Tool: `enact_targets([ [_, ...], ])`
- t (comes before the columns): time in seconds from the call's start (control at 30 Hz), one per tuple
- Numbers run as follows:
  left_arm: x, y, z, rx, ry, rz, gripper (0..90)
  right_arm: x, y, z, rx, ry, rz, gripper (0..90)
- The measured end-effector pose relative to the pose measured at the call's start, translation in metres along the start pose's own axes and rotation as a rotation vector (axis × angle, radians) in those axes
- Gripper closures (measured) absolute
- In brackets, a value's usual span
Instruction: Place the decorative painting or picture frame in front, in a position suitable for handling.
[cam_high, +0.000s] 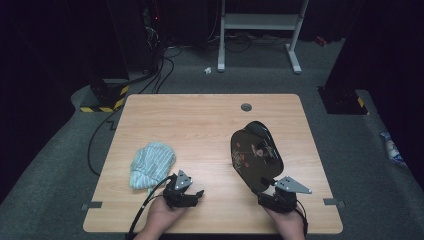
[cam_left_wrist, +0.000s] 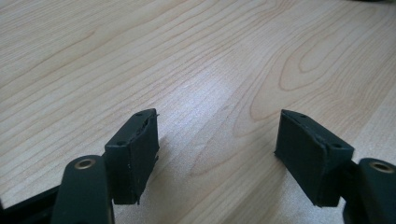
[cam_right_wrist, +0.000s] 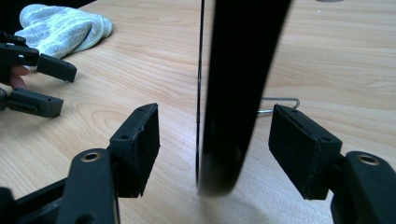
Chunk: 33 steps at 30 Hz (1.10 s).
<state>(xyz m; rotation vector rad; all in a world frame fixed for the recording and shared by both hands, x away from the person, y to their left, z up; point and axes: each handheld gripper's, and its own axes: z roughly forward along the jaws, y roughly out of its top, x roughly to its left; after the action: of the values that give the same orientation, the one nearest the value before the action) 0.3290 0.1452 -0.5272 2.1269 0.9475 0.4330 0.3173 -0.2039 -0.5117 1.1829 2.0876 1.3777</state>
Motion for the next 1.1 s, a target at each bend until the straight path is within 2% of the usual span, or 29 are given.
enact_targets([
  [0.07,0.0,0.0,0.0,0.0,0.0,-0.001,30.0,-0.001,-0.003,-0.001,0.006,-0.002,-0.008,34.8],
  [0.17,0.0,0.0,0.0,0.002,0.001,0.001,30.2,-0.002,-0.008,-0.002,0.021,-0.023,-0.049,35.8],
  [0.2,0.0,0.0,0.0,0.001,0.001,0.001,30.3,-0.003,-0.009,-0.002,0.038,-0.028,-0.045,35.1],
  [0.3,0.0,0.0,-0.001,-0.001,0.001,0.001,30.9,-0.005,-0.009,-0.002,0.04,-0.025,-0.029,34.5],
  [0.47,0.0,-0.001,-0.001,-0.008,-0.007,0.012,36.6,-0.003,-0.009,-0.002,0.047,-0.023,-0.048,34.5],
  [0.6,0.0,-0.001,-0.002,-0.012,-0.015,0.027,39.8,-0.003,-0.009,-0.002,0.049,-0.021,-0.043,34.8],
  [0.67,0.0,-0.001,-0.003,-0.014,0.0,0.03,40.8,-0.004,-0.009,-0.001,0.052,-0.02,-0.039,34.9],
  [0.8,0.005,0.001,-0.012,-0.026,0.0,-0.005,42.3,-0.004,-0.009,-0.001,0.054,-0.019,-0.038,34.9],
  [0.87,0.01,0.001,-0.021,-0.043,0.019,-0.014,42.4,-0.004,-0.009,-0.001,0.054,-0.017,-0.038,35.0],
  [1.0,0.03,-0.004,-0.043,-0.071,0.053,-0.073,42.5,-0.005,-0.009,-0.001,0.06,-0.01,-0.036,34.9],
  [1.1,0.044,-0.008,-0.057,-0.08,0.108,-0.108,44.0,-0.005,-0.009,-0.001,0.06,-0.009,-0.034,34.9],
])
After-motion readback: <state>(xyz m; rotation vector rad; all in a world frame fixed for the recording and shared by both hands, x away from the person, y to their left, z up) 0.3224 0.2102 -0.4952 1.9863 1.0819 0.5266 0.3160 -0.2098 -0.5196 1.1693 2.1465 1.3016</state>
